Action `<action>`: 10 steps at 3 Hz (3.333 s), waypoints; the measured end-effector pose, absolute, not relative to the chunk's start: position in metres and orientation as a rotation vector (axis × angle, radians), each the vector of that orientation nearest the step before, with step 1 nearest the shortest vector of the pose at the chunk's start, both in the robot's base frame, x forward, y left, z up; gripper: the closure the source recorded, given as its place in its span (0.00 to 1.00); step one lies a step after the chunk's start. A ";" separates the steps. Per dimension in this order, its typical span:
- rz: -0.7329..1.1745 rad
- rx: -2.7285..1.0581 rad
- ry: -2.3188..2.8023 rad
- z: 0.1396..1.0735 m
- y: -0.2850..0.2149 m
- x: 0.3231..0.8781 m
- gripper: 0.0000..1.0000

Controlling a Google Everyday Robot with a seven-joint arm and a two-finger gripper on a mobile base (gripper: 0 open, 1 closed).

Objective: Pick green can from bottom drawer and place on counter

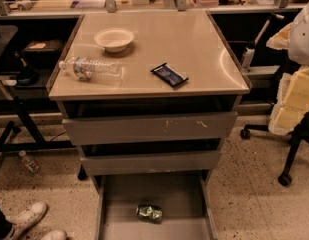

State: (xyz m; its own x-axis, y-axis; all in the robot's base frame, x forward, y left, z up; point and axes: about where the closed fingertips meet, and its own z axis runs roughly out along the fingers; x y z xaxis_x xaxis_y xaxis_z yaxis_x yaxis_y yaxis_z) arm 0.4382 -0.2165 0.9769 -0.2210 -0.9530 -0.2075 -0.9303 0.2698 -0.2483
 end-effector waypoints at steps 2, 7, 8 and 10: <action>-0.094 -1.728 2.238 0.967 -0.213 0.438 0.00; -0.001 -1.819 2.265 0.758 -0.129 0.431 0.00; 0.085 -1.795 2.301 0.687 -0.097 0.436 0.00; 0.203 -1.714 2.334 0.581 -0.053 0.466 0.00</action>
Offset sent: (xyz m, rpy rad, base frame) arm -0.0017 0.0061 -0.0278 -0.0026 0.0483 0.0019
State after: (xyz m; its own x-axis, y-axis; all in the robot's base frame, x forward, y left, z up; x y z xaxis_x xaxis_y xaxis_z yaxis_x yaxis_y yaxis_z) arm 0.4662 -0.0527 0.5810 -0.2838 -0.9196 -0.2716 -0.9527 0.3026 -0.0291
